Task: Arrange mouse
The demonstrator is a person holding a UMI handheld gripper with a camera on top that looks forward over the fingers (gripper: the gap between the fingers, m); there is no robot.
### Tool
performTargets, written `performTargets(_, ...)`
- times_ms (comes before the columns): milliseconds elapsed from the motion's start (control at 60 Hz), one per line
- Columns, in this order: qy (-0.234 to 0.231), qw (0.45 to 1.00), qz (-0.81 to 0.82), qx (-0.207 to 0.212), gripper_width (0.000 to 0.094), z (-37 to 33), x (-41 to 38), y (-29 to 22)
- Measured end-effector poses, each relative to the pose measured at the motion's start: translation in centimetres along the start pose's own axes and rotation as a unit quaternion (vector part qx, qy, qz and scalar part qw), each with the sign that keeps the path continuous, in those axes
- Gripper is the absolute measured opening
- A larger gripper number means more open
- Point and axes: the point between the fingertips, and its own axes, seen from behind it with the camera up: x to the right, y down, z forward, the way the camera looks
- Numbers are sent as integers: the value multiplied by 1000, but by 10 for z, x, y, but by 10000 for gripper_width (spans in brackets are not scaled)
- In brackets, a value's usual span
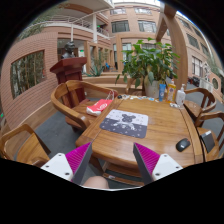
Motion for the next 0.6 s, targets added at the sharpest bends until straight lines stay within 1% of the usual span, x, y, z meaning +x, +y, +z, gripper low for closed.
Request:
performTargets(117, 25, 999, 13, -28, 856, 0, 25, 26)
performTargets(267, 71, 994, 50, -66, 856, 28, 106, 68)
performTargets(500, 161, 978, 110, -79, 851, 53, 234, 96)
performTargets(600, 190, 969, 134, -78, 851, 65, 280, 99)
